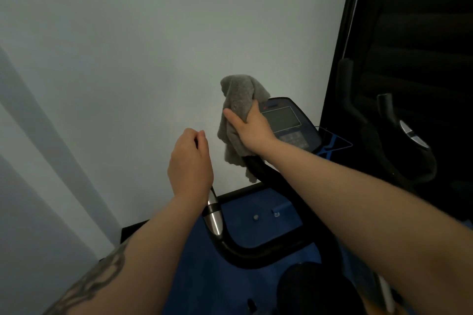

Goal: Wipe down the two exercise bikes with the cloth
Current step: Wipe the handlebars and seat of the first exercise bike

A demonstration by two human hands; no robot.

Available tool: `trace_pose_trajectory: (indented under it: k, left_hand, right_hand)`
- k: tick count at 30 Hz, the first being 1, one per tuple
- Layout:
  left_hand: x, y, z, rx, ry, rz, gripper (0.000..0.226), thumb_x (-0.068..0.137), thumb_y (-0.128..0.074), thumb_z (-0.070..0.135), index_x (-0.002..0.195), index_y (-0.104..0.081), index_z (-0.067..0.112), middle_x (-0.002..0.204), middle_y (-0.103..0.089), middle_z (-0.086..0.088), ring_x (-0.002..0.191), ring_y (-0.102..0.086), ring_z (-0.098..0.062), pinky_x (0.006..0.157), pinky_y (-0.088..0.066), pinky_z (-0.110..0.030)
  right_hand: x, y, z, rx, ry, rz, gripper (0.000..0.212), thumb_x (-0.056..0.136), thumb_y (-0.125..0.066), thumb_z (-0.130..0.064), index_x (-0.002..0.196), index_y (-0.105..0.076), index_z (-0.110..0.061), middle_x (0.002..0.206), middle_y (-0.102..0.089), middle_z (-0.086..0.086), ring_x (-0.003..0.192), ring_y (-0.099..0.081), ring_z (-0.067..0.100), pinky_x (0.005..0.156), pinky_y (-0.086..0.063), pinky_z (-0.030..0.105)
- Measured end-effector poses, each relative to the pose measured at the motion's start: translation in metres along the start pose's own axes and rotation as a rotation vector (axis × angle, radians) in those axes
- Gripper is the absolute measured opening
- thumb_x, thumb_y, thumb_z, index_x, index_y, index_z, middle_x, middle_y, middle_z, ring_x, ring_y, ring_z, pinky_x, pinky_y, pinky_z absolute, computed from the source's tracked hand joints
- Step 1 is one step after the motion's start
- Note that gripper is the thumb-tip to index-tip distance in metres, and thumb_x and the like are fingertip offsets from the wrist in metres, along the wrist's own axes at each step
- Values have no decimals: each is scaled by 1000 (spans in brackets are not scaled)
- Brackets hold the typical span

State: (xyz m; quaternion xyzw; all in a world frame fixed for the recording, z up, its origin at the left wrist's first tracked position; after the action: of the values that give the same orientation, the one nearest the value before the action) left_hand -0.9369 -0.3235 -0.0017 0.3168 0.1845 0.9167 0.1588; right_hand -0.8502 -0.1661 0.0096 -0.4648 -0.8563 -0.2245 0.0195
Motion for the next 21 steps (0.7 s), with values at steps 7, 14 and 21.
trace_pose_trajectory:
  k: [7,14,21]
  left_hand:
    - [-1,1,0,9,10,2,33,103,-38,32,79,-50,12,72,-54,-1,61,-47,-15,51,-33,-28]
    - [1,1,-1,23,9,10,32,103,-39,32,80,-50,13,72,-53,-1,61,-48,-15,50,-32,-29]
    - [-1,2,0,16,8,16,32,103,-39,32,80,-50,13,71,-52,0,60,-45,-13,51,-30,-29]
  right_hand:
    - [-31,-12,30,-118,-85,-250,64,102,-42,-39,152,-8,-20,141,-48,9,124,-50,29,106,-40,42]
    - [-11,8,-3,98,-130,-323,83,76,-78,-45,141,-38,-12,126,-61,3,111,-62,21,94,-53,40]
    - [-2,3,-12,247,-19,130,42,91,-62,-43,120,-45,-16,105,-63,-3,98,-62,17,88,-52,39]
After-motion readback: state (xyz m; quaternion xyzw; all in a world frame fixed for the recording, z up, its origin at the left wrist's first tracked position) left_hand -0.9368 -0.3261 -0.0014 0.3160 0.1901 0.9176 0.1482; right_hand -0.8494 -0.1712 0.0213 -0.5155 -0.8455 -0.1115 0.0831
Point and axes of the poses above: each hand's wrist, its own x-axis towards the middle knuckle, its own y-axis out of the back of the hand, z = x × y, the point moved 9 cm from there along x, towards the middle knuckle
